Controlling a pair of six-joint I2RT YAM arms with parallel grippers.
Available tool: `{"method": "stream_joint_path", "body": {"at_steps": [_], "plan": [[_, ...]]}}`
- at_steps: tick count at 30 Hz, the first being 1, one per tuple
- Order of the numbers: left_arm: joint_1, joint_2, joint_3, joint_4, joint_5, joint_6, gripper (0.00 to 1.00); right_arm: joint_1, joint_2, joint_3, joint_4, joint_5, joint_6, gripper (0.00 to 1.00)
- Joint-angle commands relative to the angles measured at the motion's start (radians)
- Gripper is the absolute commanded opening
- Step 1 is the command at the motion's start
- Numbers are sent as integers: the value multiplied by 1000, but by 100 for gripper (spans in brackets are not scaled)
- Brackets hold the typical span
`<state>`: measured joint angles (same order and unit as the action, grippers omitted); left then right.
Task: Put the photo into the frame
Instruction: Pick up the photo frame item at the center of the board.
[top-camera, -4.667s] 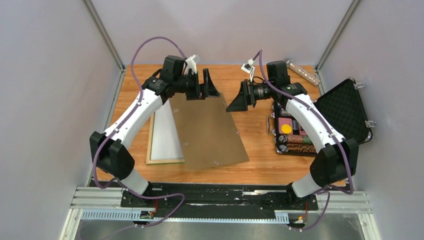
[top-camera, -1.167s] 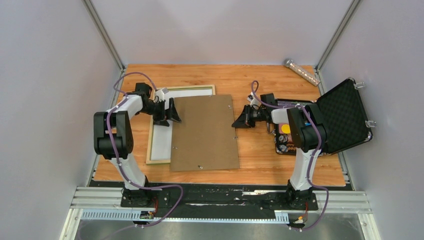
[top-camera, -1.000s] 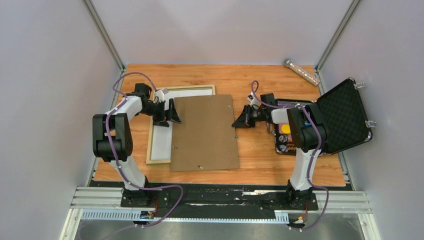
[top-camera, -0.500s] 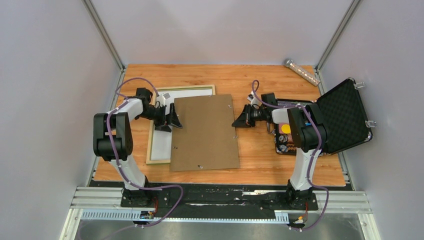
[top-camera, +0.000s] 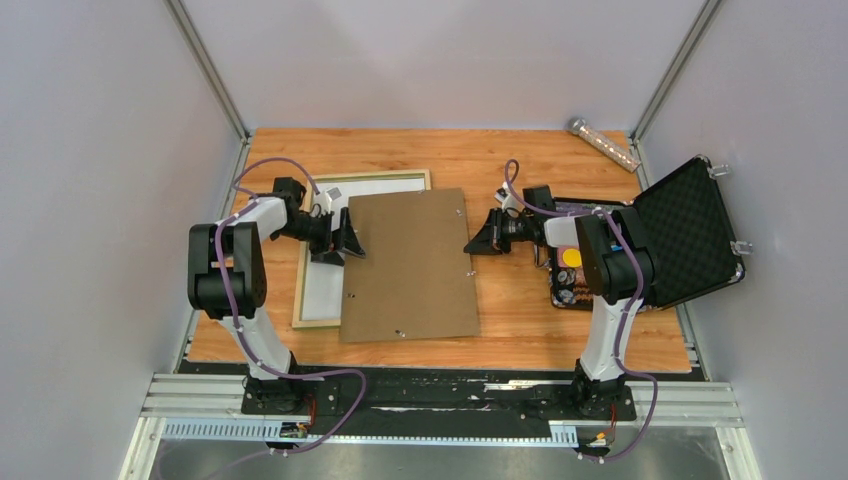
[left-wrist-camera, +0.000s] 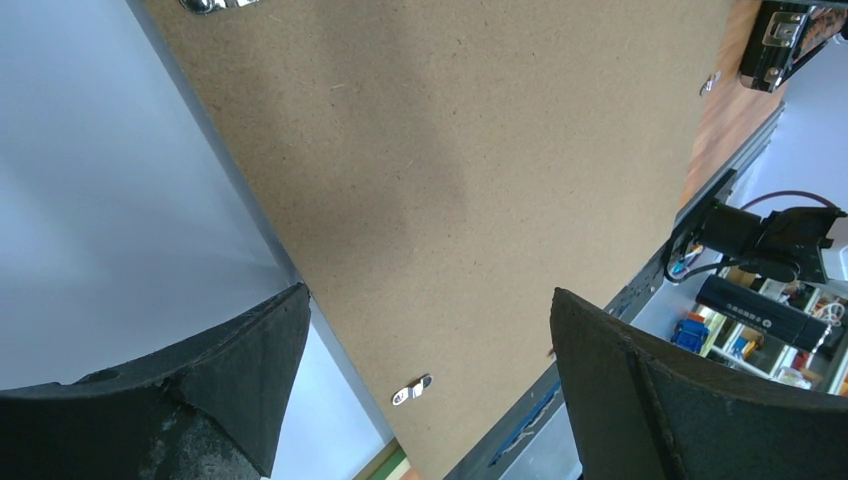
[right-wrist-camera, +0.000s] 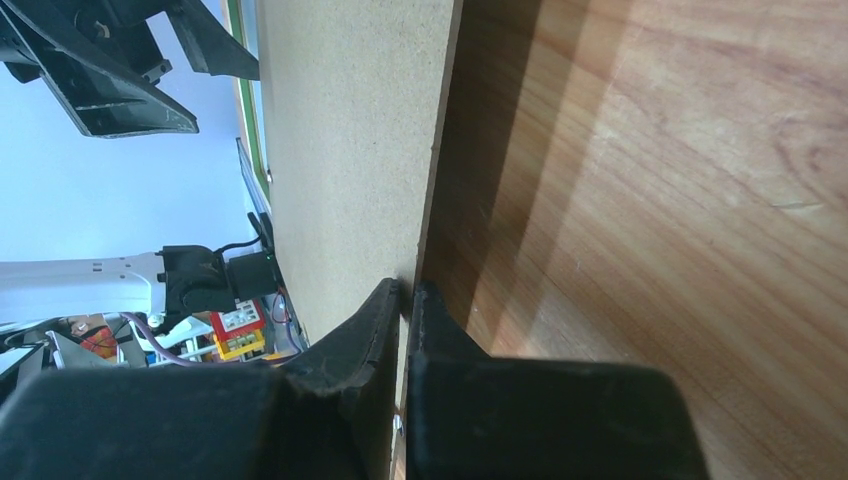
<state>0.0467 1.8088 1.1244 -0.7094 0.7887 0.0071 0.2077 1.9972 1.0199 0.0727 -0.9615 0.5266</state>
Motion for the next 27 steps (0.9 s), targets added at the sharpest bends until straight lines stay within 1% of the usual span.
{"method": "stream_joint_path", "body": {"at_steps": [1,9,14,20,27], "plan": [[4,-22,-12,6,-3,18,97,-11,10,3,57,-31,-12,4],[4,0,-12,13,-1,15,98,-20,27,6,37,-7,-31,3],[4,24,-7,12,68,23,97,-21,47,10,31,-2,-37,2],[5,34,-5,8,107,30,97,-20,61,14,27,-3,-37,2],[4,35,-1,2,209,51,93,-21,68,16,27,-8,-31,2]]}}
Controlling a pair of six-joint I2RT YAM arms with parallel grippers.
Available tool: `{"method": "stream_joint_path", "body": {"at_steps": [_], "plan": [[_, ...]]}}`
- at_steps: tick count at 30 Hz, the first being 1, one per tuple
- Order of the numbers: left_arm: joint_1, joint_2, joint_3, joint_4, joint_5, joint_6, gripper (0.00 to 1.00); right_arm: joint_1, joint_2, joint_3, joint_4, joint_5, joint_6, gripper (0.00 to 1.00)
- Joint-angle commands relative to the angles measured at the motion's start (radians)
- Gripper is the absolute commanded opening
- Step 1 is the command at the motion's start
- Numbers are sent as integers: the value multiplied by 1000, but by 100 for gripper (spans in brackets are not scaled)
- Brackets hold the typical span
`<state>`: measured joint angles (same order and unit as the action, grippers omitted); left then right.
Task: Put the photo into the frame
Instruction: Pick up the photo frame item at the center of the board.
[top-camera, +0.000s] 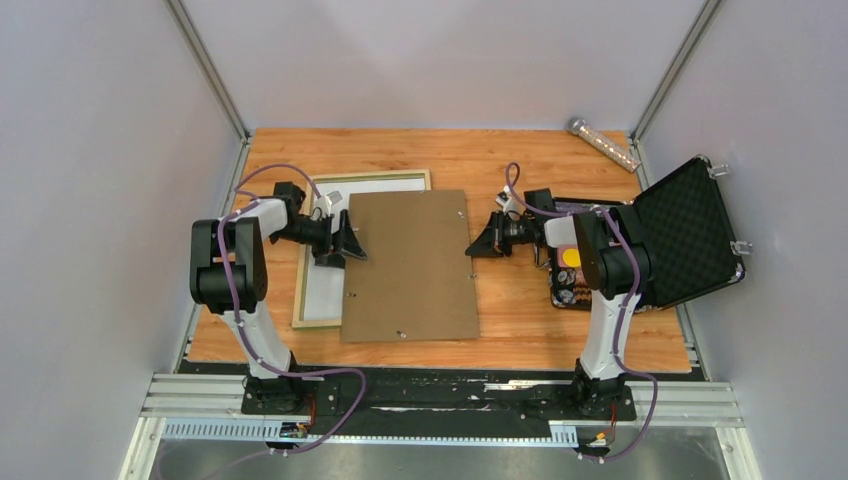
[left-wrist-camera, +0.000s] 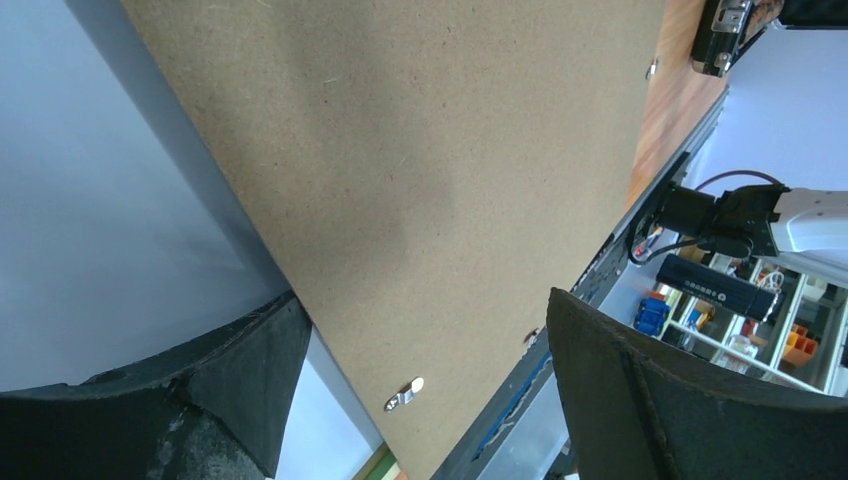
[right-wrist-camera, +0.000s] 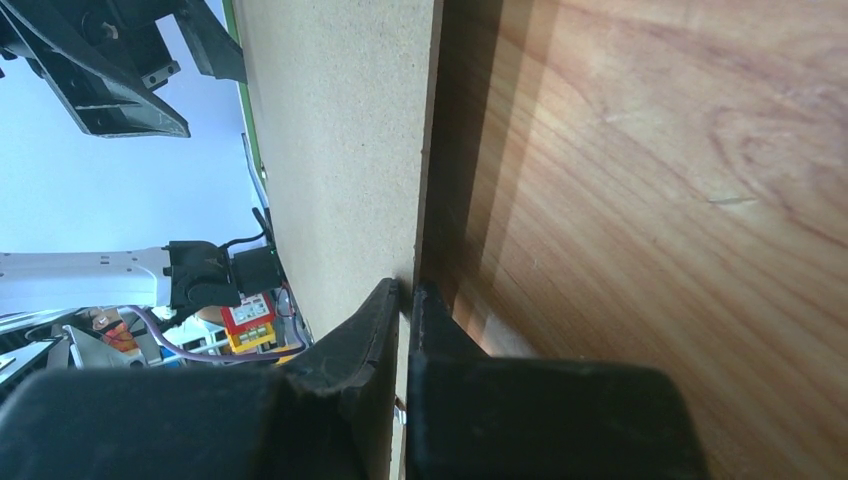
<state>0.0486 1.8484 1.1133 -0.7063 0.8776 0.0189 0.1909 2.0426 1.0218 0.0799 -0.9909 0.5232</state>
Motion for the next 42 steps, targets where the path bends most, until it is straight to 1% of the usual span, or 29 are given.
{"method": "stream_joint_path", "body": {"at_steps": [1,9,15,19,24,26,27,29,33,36,39,41,42], "plan": [[2,-14,10,-1,129,43,92,-4,22,14,20,21,-27,2],[2,-73,0,10,200,52,85,-3,18,22,26,6,-11,2],[2,-49,28,10,304,85,74,4,24,35,40,-13,13,2],[1,-18,54,6,381,106,70,7,42,52,55,-43,31,2],[-4,26,86,-19,475,139,70,8,68,62,87,-92,48,2],[-17,43,101,-37,491,151,74,7,83,69,99,-125,50,2],[-22,46,111,-44,499,154,78,7,90,70,109,-142,52,2],[-34,50,123,-45,498,158,81,7,102,73,116,-170,47,1],[-37,49,126,19,497,102,81,6,109,66,120,-185,31,1],[-37,47,129,46,511,71,77,1,110,62,111,-184,14,1],[-37,37,121,54,495,61,74,-7,105,56,111,-177,10,1],[-37,28,101,76,479,40,68,-8,101,54,111,-174,11,1],[-37,21,88,94,469,21,63,-8,100,54,112,-174,11,1]]}}
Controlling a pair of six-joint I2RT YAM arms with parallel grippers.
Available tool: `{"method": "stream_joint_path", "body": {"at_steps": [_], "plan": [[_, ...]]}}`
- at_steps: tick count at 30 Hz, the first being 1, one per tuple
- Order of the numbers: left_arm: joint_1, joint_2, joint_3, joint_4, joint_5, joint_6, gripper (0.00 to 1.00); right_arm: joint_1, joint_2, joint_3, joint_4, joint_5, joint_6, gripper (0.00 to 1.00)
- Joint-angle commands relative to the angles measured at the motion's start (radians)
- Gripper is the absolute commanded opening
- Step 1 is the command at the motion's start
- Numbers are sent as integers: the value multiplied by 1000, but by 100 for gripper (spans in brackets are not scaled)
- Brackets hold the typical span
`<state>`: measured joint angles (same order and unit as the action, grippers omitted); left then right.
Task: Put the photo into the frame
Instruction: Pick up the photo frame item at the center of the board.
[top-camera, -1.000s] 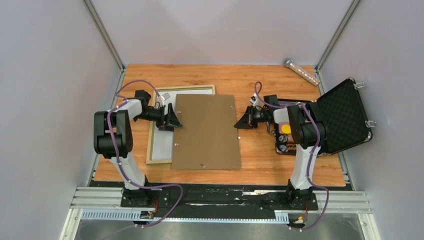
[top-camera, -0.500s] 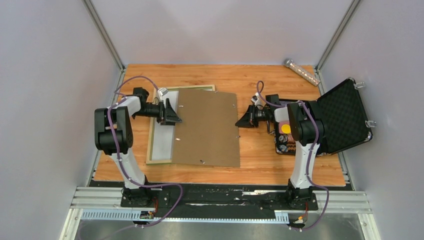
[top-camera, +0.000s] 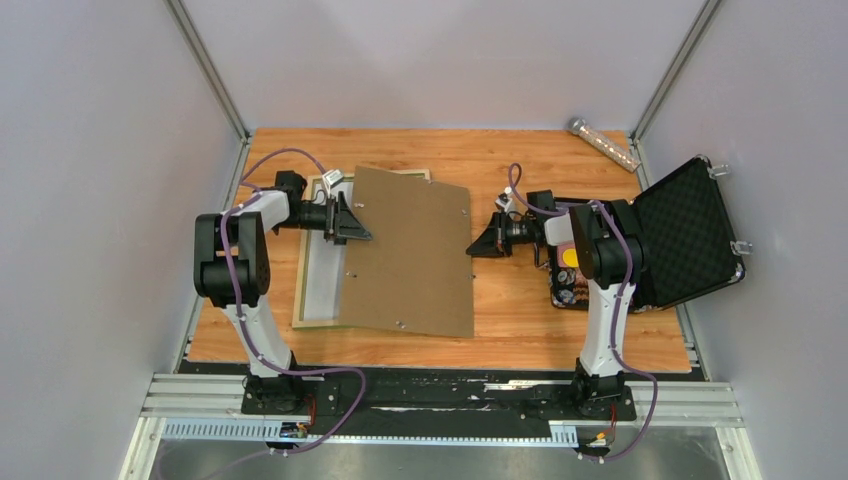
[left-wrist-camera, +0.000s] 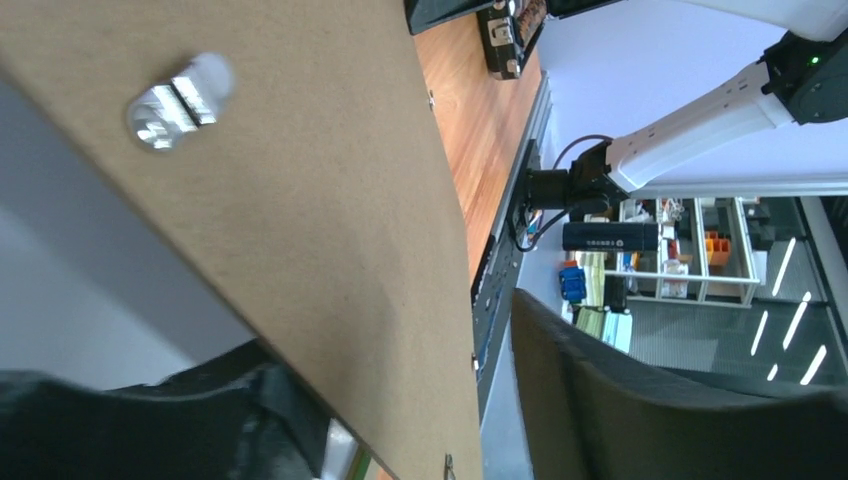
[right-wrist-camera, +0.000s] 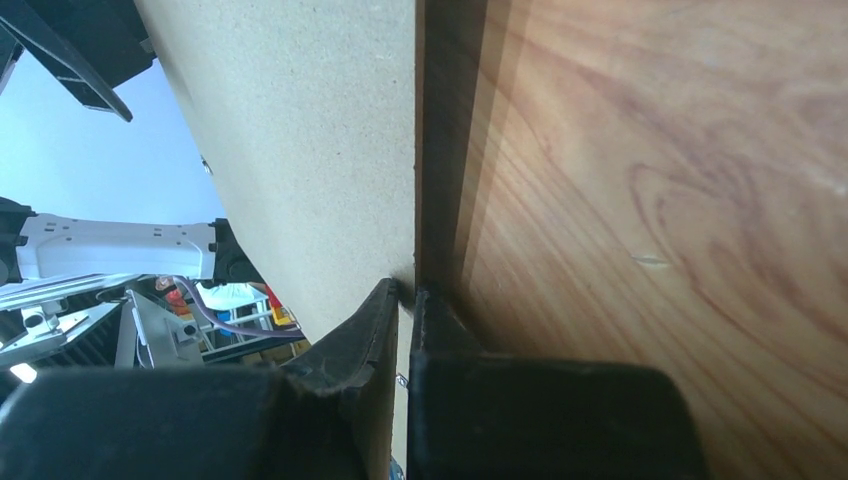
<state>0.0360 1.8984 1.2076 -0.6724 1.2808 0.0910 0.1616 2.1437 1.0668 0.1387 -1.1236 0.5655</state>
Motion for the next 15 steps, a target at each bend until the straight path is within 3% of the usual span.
{"method": "stream_joint_path", "body": {"at_steps": [1,7,10,13,15], "plan": [[-25,-32,-13,68,48,-62,60,22,-3,9,52,-39,-31,1],[-25,-49,-28,62,-33,-85,38,21,-17,4,55,-35,-27,2],[-25,-49,-34,77,-55,-132,22,22,-24,2,62,-39,-23,7],[-25,-40,-29,77,-64,-146,1,22,-39,-2,61,-41,-28,17],[-22,-31,-14,46,-61,-128,0,22,-53,-5,57,-38,-36,30]]}}
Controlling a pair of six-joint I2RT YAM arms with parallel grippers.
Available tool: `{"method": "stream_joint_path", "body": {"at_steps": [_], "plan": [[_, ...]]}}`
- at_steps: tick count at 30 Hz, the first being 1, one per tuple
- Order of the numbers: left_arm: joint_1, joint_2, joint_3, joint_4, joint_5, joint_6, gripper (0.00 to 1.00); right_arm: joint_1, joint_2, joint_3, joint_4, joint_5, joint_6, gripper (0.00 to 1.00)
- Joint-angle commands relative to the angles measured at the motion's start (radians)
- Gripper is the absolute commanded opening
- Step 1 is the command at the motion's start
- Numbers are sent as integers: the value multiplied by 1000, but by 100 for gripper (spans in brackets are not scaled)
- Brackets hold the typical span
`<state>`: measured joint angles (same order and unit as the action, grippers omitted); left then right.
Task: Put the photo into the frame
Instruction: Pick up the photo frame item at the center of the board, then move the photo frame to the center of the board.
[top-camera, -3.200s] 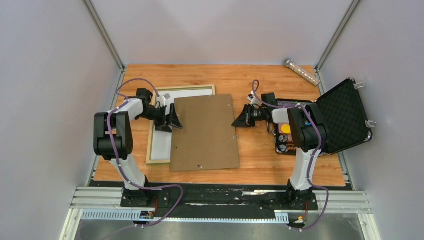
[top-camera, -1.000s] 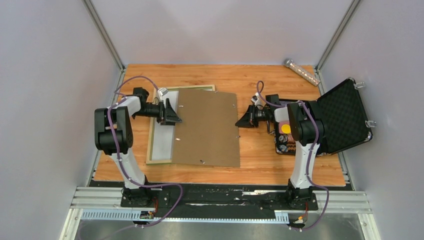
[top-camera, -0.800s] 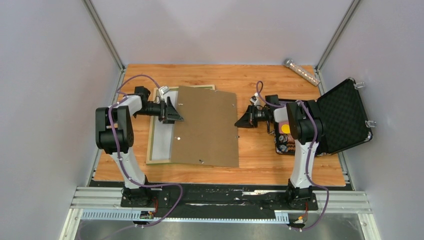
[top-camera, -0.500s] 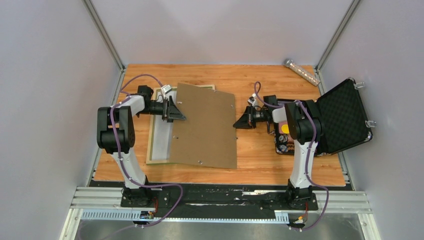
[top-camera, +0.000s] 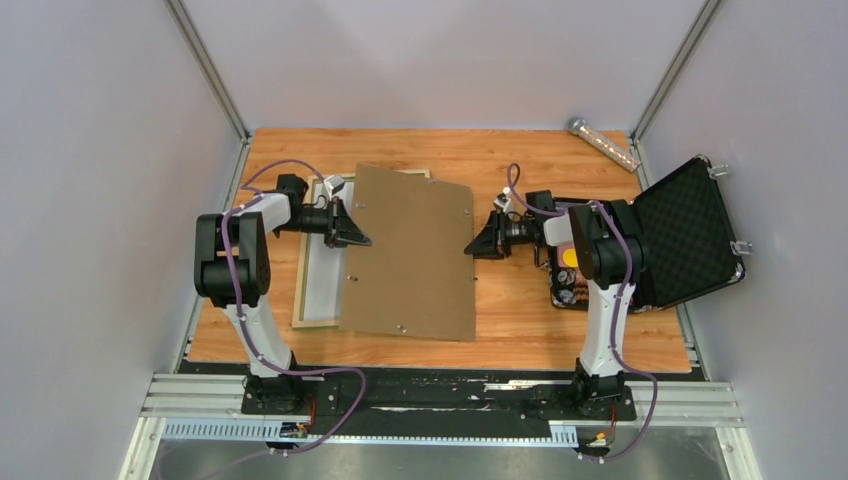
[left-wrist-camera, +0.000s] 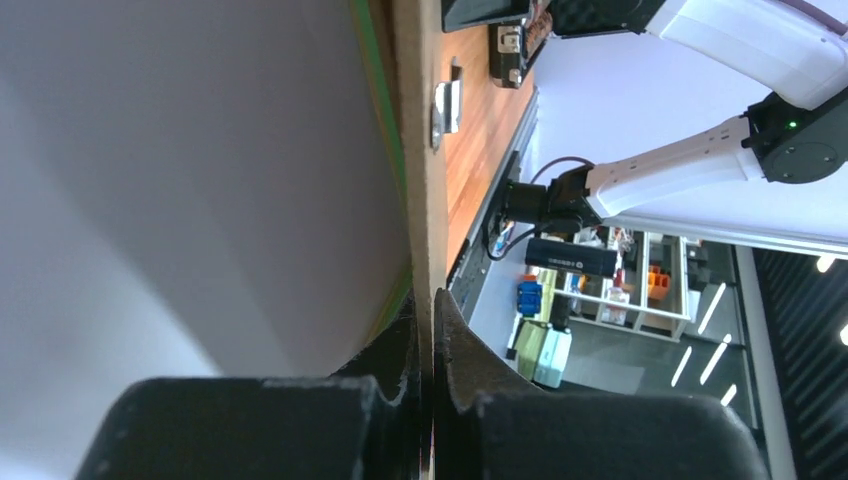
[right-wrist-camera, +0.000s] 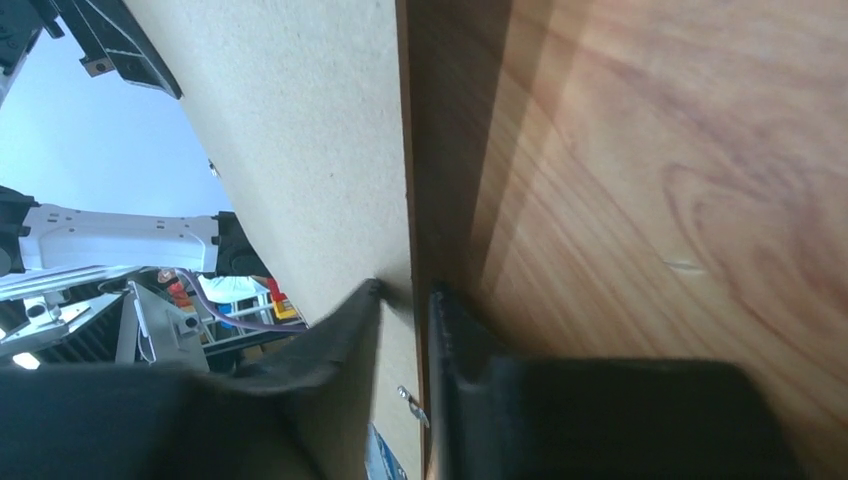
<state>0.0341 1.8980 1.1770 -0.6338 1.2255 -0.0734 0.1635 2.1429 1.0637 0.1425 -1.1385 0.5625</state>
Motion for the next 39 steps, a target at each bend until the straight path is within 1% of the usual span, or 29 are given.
{"method": "stream_joint_path", "body": {"at_steps": [1,3,5,6,7,8,11,12,13,14,15,16,17,19,24,26,30,31,34,39], "plan": [[-16,-27,29,-6,0,45,0,20,-62,-3,44,-18,-39,37],[3,-18,50,-63,17,81,0,17,-78,-4,35,-8,-46,50],[27,-13,75,-141,27,164,0,12,-98,-2,30,-4,-45,60],[45,-10,92,-212,28,192,0,7,-106,1,29,-2,-42,64],[55,-10,102,-245,27,219,0,4,-112,2,29,0,-39,67],[82,-9,119,-310,27,276,0,-2,-126,4,29,2,-38,70],[159,-8,153,-438,21,408,0,-15,-151,15,28,4,-29,71],[174,-6,174,-511,20,437,0,-18,-156,18,27,5,-27,71],[209,-4,186,-550,27,508,0,-18,-163,23,24,9,-28,71],[226,2,214,-641,32,550,0,-19,-167,29,20,15,-31,71],[257,13,232,-693,41,635,0,-18,-169,35,11,23,-36,70],[271,20,269,-807,45,688,0,-18,-168,44,-2,33,-45,69],[296,41,287,-920,48,796,0,-17,-165,56,-20,44,-52,68],[331,68,329,-1017,39,881,0,-11,-160,81,-60,77,-72,66],[377,84,337,-1023,-52,898,0,38,-149,154,-162,182,-120,65],[383,84,335,-986,-77,862,0,62,-132,188,-195,221,-125,64],[385,67,339,-869,-123,724,0,114,-94,260,-248,306,-139,64],[385,63,344,-836,-125,710,0,128,-83,274,-261,331,-146,64],[385,64,354,-806,-111,678,0,171,-54,321,-291,408,-170,64],[385,91,342,-793,-81,687,0,225,-9,374,-332,509,-191,63]]}}
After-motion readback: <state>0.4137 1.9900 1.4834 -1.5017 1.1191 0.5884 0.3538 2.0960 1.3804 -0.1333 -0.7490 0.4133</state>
